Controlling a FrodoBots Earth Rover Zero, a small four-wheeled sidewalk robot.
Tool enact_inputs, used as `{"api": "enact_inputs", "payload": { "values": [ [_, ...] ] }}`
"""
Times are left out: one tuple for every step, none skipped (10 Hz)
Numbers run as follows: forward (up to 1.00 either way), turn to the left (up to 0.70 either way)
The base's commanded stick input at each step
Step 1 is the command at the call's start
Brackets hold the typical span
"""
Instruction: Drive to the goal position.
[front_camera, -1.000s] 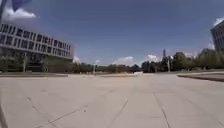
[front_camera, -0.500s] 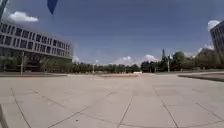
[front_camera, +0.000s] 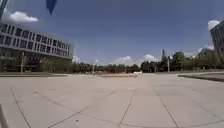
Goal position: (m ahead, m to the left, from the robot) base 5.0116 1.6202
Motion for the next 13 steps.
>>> {"api": "enact_inputs", "payload": {
  "values": [
    [0.7, 0.02],
    [0.7, 0.02],
    [0.7, 0.02],
    [0.7, 0.02],
    [0.7, 0.02],
    [0.7, 0.02],
    [0.7, 0.02],
    [0.7, 0.02],
    [0.7, 0.02],
    [0.7, 0.02],
    [0.7, 0.02],
    [0.7, 0.02],
    [0.7, 0.02]
  ]
}}
